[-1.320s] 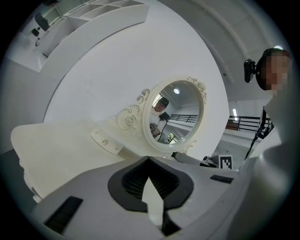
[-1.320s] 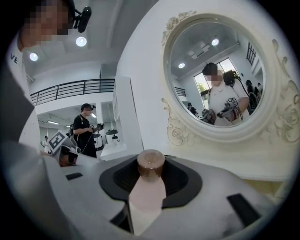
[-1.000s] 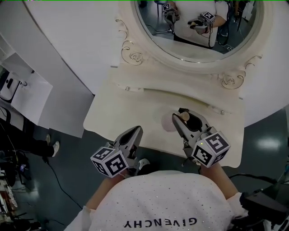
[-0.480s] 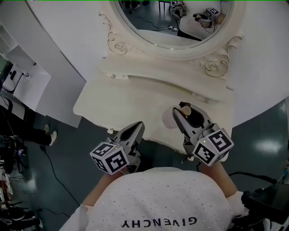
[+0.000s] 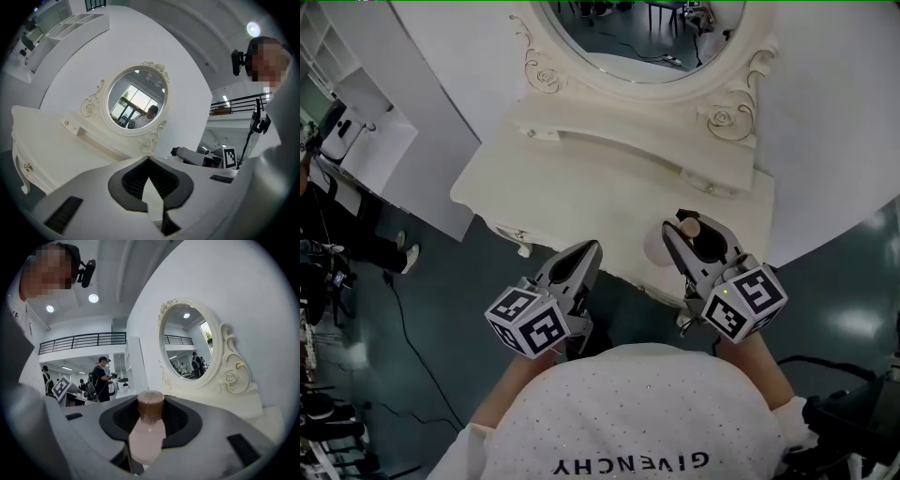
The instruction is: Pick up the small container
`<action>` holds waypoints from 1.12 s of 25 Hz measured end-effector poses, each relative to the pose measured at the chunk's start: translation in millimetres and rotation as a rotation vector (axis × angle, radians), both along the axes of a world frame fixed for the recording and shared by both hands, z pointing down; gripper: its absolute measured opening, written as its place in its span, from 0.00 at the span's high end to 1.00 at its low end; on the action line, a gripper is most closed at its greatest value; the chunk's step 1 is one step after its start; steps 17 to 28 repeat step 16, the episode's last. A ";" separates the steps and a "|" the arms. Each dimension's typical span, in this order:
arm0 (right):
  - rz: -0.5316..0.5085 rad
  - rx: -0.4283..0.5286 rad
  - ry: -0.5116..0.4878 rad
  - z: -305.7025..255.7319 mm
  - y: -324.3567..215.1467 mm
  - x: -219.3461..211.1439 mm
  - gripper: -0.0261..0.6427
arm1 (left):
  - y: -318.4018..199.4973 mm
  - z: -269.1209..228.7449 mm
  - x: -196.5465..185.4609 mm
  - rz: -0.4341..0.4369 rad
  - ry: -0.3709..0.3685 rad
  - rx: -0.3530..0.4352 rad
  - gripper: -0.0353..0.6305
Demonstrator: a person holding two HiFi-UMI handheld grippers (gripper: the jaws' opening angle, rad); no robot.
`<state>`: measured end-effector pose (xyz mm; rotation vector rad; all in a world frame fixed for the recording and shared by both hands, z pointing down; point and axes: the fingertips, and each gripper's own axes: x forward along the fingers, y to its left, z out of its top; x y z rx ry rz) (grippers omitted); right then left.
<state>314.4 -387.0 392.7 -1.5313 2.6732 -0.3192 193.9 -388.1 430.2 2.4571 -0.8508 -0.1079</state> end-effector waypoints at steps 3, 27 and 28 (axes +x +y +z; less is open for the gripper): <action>-0.015 0.000 0.013 -0.7 15.3 4.6 0.77 | 15.5 -3.3 2.3 -0.025 0.001 -0.001 0.95; -0.046 0.013 0.017 6.3 56.5 10.3 0.77 | 63.6 1.4 0.8 -0.074 0.004 0.013 0.95; -0.046 0.013 0.017 6.3 56.5 10.3 0.77 | 63.6 1.4 0.8 -0.074 0.004 0.013 0.95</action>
